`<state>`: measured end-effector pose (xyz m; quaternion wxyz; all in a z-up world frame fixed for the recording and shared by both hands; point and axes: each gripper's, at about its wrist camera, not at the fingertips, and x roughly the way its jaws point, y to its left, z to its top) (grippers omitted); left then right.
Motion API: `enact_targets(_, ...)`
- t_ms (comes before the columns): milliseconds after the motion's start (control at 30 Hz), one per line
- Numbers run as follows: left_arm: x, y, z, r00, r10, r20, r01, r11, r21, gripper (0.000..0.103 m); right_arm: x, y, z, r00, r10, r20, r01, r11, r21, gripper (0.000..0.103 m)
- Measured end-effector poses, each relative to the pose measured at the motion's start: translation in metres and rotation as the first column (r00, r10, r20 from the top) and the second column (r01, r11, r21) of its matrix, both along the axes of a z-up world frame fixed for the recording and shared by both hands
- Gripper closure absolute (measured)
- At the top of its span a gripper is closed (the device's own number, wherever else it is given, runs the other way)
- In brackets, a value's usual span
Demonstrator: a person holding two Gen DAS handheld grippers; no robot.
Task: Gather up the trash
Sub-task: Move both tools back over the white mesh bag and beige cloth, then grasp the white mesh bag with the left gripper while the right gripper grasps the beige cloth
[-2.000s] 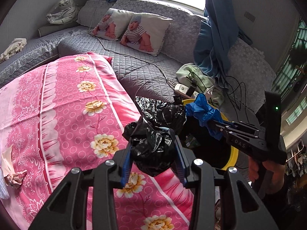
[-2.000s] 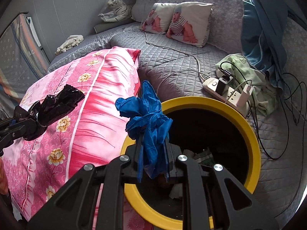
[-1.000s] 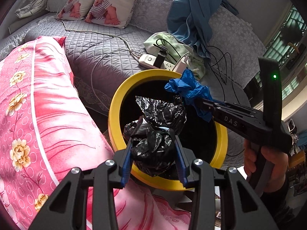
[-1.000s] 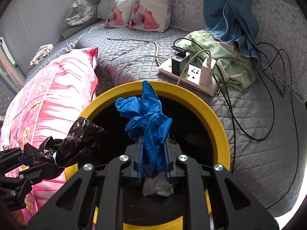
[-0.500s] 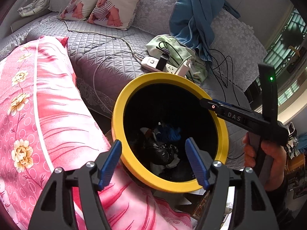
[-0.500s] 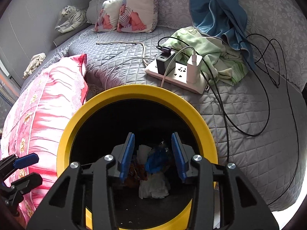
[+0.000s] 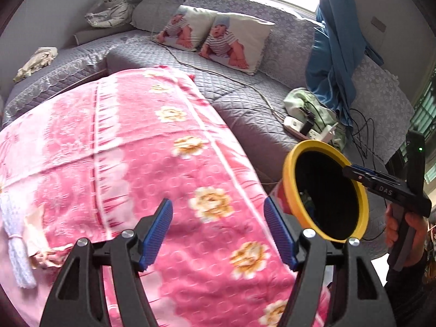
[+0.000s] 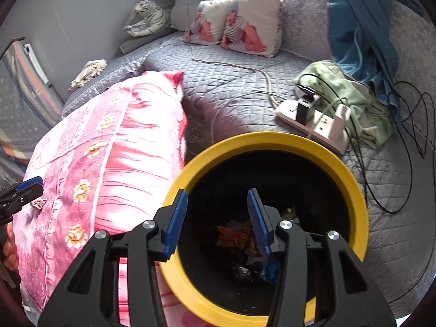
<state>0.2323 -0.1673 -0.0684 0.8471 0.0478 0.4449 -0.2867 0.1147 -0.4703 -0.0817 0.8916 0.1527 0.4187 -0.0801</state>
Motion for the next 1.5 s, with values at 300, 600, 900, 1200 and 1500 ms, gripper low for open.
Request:
enact_targets(300,0.005,0.168,0.016,0.968,0.247,0.047,-0.247,0.969,0.000,0.033,0.051,0.127,0.026,0.957,0.289,0.030,-0.289,0.957,-0.003,0.059)
enact_targets(600,-0.004,0.273,0.001,0.913,0.407,0.034,-0.407,0.914,-0.006,0.031,0.097,0.263,0.026,0.845,0.534,0.016,-0.534,0.845,0.030,0.059)
enact_targets(900,0.037,0.291,-0.016,0.887,0.461,-0.013,-0.461,0.885,-0.061,0.031,0.106,0.373,0.011,0.698,0.716,-0.004,-0.716,0.697,-0.032,0.058)
enact_targets(1200,0.081,0.287,-0.045,0.867,0.492,-0.079,-0.494,0.869,-0.013,0.031,0.127,0.419,-0.013,0.664,0.745,-0.063,-0.748,0.660,-0.069,0.052)
enact_targets(1500,0.102,0.278,-0.053,0.869,0.485,-0.101,-0.488,0.873,-0.001,0.040,0.148,0.436,-0.030,0.664,0.742,-0.094,-0.747,0.662,-0.054,0.053)
